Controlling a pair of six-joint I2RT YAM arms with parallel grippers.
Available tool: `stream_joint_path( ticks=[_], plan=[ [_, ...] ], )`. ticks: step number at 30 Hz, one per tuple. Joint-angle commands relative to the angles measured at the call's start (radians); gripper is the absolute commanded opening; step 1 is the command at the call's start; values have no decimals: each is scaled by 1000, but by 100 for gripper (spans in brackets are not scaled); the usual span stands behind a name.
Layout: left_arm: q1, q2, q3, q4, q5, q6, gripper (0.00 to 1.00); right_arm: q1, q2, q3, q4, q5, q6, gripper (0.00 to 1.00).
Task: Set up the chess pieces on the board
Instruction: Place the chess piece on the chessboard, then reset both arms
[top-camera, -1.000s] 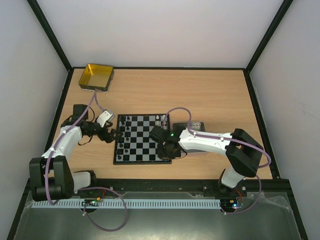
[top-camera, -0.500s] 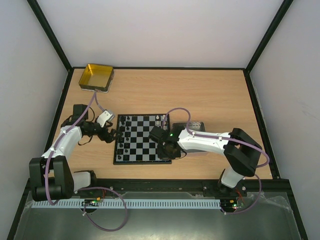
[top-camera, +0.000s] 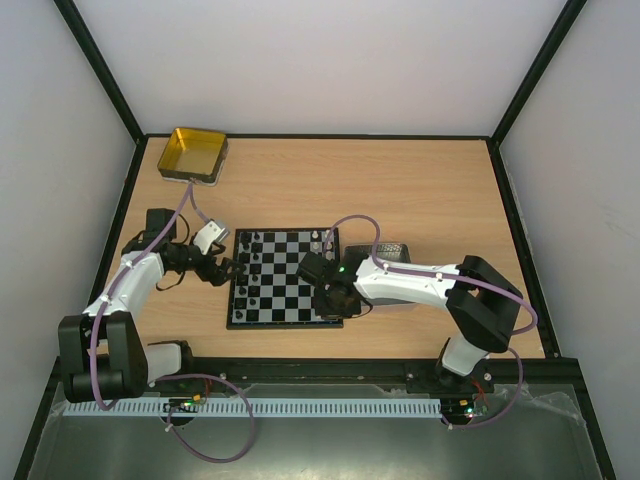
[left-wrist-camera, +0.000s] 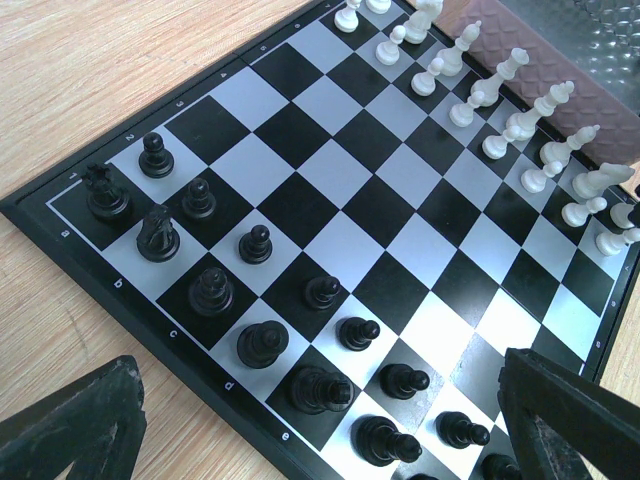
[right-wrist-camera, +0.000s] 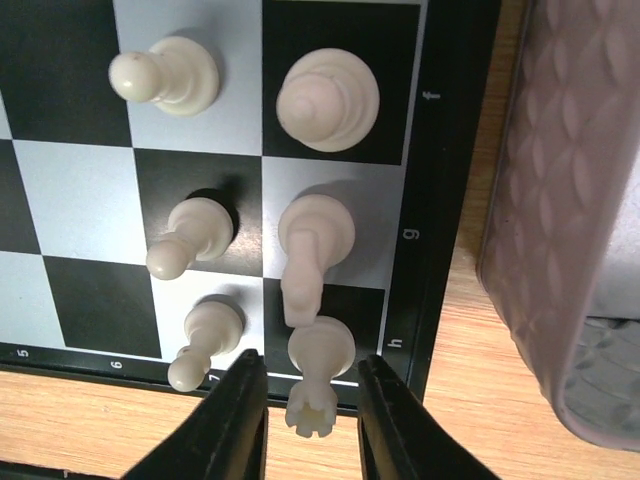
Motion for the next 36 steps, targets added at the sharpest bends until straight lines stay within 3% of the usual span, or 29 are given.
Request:
stream_joint_path(
  ticks=[1, 9, 18, 28, 34, 35, 36],
  plan=[
    [-3, -5, -9, 0, 8, 0, 96, 7, 2, 31, -27, 34, -9, 28],
    [-3, -1, -8, 2, 6, -2, 96, 7, -23, 46, -54, 65, -5, 29],
    [-4, -40, 20, -25, -28, -6, 95, -1, -145, 202, -233, 253, -19, 29],
    [-3, -97, 173, -280, -148, 123, 98, -35, -357, 148, -263, 428, -109, 76],
    [-26, -159, 209, -359, -207, 115, 99, -60, -443, 30, -152, 413, -181, 87],
    [-38, -166, 205, -359, -227, 107, 99, -63, -461, 9, -129, 417, -191, 99],
    [-55, -174, 198, -359, -254, 97, 99, -67, -480, -10, -107, 418, -204, 98]
  ],
)
